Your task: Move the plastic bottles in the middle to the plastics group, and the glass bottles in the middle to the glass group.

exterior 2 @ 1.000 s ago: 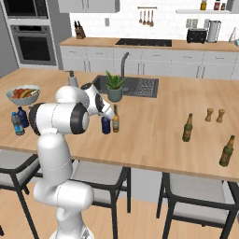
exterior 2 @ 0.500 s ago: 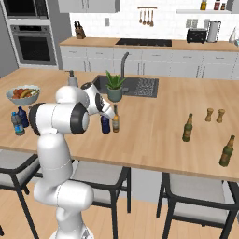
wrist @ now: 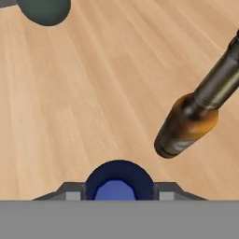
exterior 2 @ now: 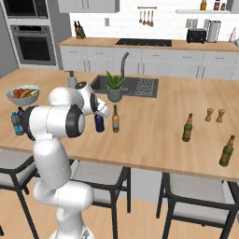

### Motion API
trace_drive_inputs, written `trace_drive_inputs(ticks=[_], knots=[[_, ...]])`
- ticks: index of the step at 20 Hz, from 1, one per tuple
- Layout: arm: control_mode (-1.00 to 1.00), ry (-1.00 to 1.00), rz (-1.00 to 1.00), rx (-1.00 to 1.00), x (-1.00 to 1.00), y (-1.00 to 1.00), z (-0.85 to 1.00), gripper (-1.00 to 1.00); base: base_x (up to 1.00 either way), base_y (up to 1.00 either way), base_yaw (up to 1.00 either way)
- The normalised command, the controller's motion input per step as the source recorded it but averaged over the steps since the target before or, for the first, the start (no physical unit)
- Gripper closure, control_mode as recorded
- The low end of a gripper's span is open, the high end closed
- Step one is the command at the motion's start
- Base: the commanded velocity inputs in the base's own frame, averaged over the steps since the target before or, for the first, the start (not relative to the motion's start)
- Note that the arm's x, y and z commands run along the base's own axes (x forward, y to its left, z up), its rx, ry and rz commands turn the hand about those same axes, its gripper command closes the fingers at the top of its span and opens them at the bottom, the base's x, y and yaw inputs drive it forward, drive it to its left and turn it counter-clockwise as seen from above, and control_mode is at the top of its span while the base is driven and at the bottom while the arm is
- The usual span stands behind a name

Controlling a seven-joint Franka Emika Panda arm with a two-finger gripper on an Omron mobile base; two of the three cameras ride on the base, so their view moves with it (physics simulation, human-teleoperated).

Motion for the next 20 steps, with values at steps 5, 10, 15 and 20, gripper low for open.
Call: trace_drive_inputs(ticks=[5,10,15,20], knots=[[-1.0,0.0,0.26,0.0,-0.28,0.18,0.51,1.0,0.0,0.0,0.0],[-1.0,0.09,0.44,0.0,-0.3,0.52,0.5,1.0,0.0,0.0,0.0],[-1.0,0.06,0.61,0.0,-0.02,0.71,0.14,1.0,0.0,0.0,0.0],[-1.0,0.02,0.57,0.0,0.0,0.65,-0.01,1.0,0.0,0.0,0.0]])
